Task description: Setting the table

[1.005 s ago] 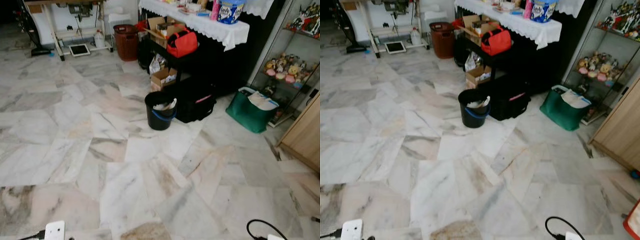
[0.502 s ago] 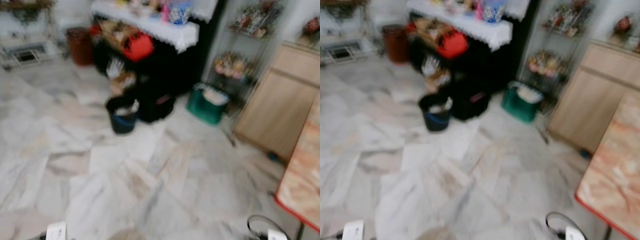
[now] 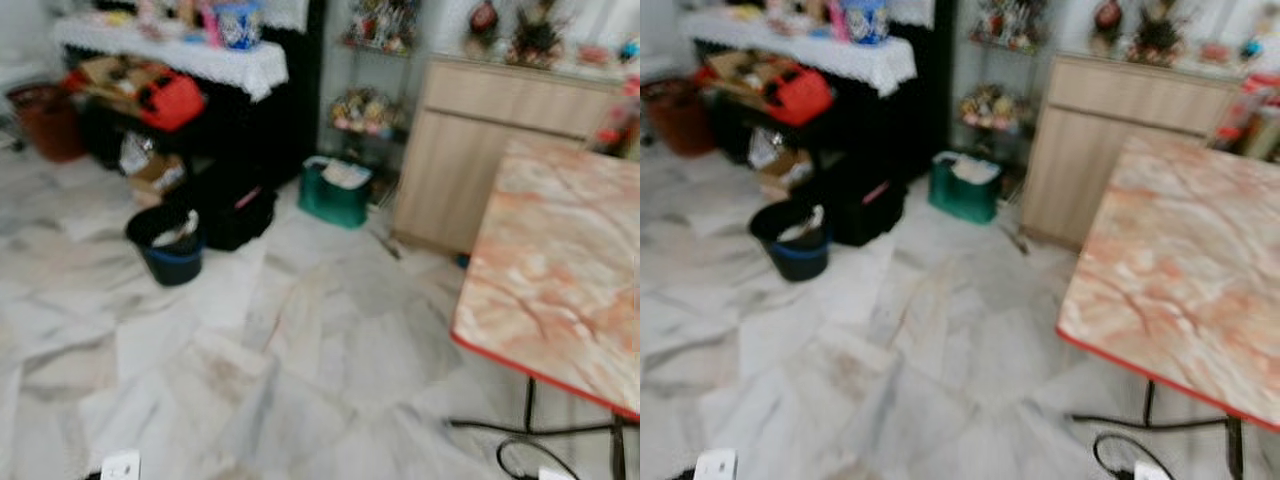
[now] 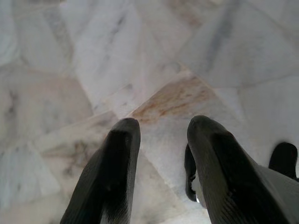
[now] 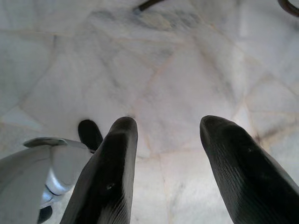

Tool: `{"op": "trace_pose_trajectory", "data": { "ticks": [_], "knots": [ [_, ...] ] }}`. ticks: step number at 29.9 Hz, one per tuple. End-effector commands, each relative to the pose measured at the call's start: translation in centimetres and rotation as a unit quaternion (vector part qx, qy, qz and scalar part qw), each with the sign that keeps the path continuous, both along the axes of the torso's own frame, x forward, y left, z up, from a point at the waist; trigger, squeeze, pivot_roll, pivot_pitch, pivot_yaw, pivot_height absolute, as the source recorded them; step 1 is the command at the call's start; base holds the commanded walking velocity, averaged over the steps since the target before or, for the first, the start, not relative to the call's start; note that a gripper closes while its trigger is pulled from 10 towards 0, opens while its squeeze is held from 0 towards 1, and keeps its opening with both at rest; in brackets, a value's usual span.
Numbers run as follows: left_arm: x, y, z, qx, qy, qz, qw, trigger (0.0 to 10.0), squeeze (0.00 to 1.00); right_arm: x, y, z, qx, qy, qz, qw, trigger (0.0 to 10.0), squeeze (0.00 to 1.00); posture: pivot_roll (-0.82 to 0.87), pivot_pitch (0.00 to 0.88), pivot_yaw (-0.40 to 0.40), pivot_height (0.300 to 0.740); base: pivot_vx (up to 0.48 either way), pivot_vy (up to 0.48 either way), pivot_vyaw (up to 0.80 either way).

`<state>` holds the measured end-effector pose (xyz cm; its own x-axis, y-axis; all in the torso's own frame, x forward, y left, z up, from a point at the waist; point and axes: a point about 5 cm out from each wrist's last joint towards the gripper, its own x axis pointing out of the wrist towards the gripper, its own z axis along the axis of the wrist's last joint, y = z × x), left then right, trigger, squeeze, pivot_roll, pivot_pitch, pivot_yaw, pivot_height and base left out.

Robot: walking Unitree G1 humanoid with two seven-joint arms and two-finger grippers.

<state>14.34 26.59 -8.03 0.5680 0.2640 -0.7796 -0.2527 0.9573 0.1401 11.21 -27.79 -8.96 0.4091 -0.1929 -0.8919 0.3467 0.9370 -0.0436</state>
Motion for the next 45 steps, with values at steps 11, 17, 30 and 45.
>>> {"op": "trace_pose_trajectory", "data": {
  "ticks": [11,17,30,45],
  "knots": [
    [-0.9,-0.2,-0.5,0.007,0.035,-0.031,0.999,10.0,0.00,0.1,-0.1,0.1,-0.007,-0.005,0.002,1.000,10.0,0.00,0.04,0.000,-0.035,0.732,0.000,0.000,-0.38],
    [-1.3,-0.4,-0.7,0.005,0.042,-0.027,0.999,10.0,0.00,0.0,-0.5,0.2,-0.015,-0.006,0.007,1.000,10.0,0.00,0.03,0.000,-0.052,0.732,0.000,-0.291,0.00],
    [-2.4,1.9,-0.2,0.013,0.048,-0.014,0.999,10.0,0.00,-0.1,-0.4,0.1,-0.017,-0.006,-0.007,1.000,10.0,0.00,0.02,0.000,-0.033,0.732,0.000,-0.480,-0.21],
    [-0.2,0.8,0.0,0.009,0.038,-0.017,0.999,10.0,0.00,0.1,-0.4,0.2,-0.012,-0.007,-0.014,1.000,10.0,0.00,0.03,0.000,-0.039,0.732,0.000,-0.480,-0.05]
  ]
}}
